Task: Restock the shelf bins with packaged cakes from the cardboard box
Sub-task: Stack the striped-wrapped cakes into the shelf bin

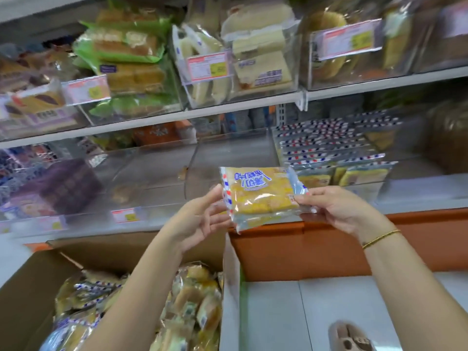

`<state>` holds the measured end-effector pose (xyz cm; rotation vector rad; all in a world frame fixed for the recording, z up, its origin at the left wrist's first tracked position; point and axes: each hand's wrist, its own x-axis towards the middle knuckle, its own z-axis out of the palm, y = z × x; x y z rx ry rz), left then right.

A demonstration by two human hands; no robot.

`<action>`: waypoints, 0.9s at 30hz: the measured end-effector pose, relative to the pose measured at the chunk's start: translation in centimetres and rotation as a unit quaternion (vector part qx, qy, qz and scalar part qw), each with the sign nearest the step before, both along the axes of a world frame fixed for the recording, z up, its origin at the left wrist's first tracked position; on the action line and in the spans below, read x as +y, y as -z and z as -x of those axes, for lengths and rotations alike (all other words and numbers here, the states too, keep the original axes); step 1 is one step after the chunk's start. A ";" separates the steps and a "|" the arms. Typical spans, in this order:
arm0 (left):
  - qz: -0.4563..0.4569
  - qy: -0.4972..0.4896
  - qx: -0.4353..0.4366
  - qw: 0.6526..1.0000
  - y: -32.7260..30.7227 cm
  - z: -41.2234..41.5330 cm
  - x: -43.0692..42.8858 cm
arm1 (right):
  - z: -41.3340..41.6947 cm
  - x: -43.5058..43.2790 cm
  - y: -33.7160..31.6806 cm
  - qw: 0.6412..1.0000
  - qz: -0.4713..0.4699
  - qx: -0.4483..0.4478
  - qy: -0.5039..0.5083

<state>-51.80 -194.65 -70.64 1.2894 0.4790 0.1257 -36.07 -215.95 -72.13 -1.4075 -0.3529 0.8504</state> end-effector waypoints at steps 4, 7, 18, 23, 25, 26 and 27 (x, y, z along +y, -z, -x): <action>0.002 -0.026 0.031 0.999 -0.6 -3.3 -3.4 | -2.3 -3.6 -1.3 0.995 0.049 -0.075 -0.035; 0.020 -0.022 0.044 0.999 -0.5 -5.3 -6.0 | -3.2 -6.3 -1.8 0.990 0.050 -0.128 -0.008; 0.137 -0.066 -0.032 0.988 -0.2 -14.2 -16.8 | -2.5 -7.7 -0.1 0.928 -0.239 0.078 0.275; -0.067 0.037 -0.034 0.997 -1.7 -18.8 -18.5 | -10.3 -12.3 -2.5 0.921 -0.177 0.055 0.342; -0.332 0.057 0.009 0.941 -1.8 -20.4 -18.1 | -14.1 -14.5 -3.6 0.922 -0.146 0.030 0.356; -0.445 0.063 0.031 0.893 -1.7 -21.0 -17.7 | -15.9 -15.5 -4.0 0.928 -0.120 0.014 0.352; -0.526 0.075 0.052 0.846 -1.6 -21.7 -17.3 | -17.7 -16.5 -4.2 0.935 -0.089 -0.005 0.343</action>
